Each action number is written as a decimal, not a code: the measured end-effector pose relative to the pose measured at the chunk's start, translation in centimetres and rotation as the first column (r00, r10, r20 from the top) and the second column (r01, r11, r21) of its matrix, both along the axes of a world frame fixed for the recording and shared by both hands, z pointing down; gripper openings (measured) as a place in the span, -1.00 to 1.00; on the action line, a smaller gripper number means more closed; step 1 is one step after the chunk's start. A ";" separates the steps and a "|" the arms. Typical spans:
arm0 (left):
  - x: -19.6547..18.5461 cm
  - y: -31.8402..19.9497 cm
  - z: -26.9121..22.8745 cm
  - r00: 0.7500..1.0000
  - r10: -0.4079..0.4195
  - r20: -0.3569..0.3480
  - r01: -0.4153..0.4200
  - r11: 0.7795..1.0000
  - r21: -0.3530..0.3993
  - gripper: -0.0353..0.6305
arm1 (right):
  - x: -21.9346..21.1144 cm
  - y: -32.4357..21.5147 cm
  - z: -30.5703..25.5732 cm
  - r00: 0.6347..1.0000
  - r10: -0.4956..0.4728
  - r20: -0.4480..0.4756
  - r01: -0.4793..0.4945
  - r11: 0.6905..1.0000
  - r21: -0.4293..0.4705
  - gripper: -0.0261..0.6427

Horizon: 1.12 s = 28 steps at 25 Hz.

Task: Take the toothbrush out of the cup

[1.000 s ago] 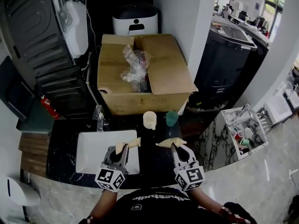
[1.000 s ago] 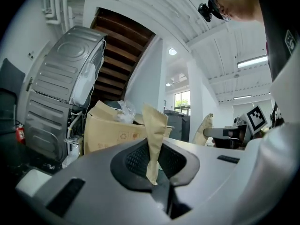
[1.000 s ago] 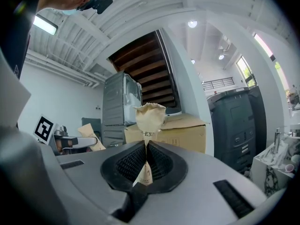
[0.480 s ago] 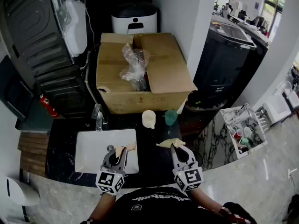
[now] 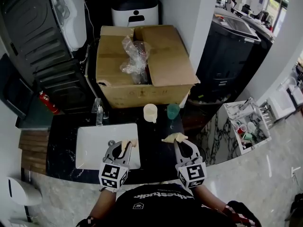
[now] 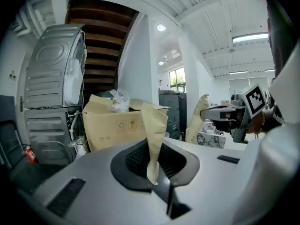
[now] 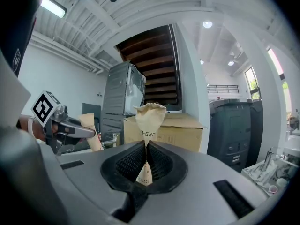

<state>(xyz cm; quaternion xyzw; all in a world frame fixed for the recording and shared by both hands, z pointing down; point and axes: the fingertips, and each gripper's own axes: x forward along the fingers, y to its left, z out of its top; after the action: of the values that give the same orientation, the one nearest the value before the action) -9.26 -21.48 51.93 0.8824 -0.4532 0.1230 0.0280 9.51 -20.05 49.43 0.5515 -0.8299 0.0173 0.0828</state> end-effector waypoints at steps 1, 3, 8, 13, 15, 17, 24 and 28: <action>0.2 0.1 0.2 1.000 0.007 0.009 -0.007 1.000 -0.018 -0.78 | -0.1 0.1 0.3 1.000 -0.005 -0.015 0.005 1.000 -0.015 -0.80; 0.6 0.2 0.6 0.999 0.019 0.027 -0.018 0.999 -0.049 -0.78 | -0.5 0.2 0.6 0.999 -0.018 -0.038 0.016 0.999 -0.037 -0.80; 1.0 0.3 0.7 0.999 0.019 0.026 -0.018 0.998 -0.064 -0.78 | -1.2 0.3 1.3 0.998 -0.041 -0.042 0.038 0.997 -0.071 -0.80; 0.8 0.2 0.9 1.000 0.007 -0.009 -0.007 0.998 -0.069 -0.78 | -1.2 0.3 1.4 0.998 -0.043 -0.044 0.041 0.997 -0.063 -0.80; 0.8 0.2 1.0 1.000 0.005 -0.013 -0.006 0.998 -0.069 -0.78 | -1.2 0.3 1.5 0.998 -0.044 -0.039 0.041 0.997 -0.072 -0.80; 0.7 0.1 0.9 1.000 0.001 -0.020 -0.002 0.998 -0.069 -0.78 | -1.1 0.2 1.5 0.999 -0.041 -0.028 0.039 0.997 -0.070 -0.80; 0.6 -0.1 1.6 1.000 -0.008 -0.025 0.006 0.997 -0.079 -0.78 | -0.9 0.0 1.6 0.999 -0.033 -0.023 0.032 0.998 -0.061 -0.81; 0.7 -0.3 1.7 1.000 -0.010 -0.025 0.008 0.997 -0.082 -0.78 | -0.7 -0.2 1.6 0.999 -0.031 -0.023 0.029 0.998 -0.060 -0.81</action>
<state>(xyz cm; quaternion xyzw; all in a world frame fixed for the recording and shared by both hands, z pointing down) -8.58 -21.79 53.62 0.8800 -0.4513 0.1303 0.0703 8.86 -20.26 51.07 0.5364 -0.8361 0.0342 0.1097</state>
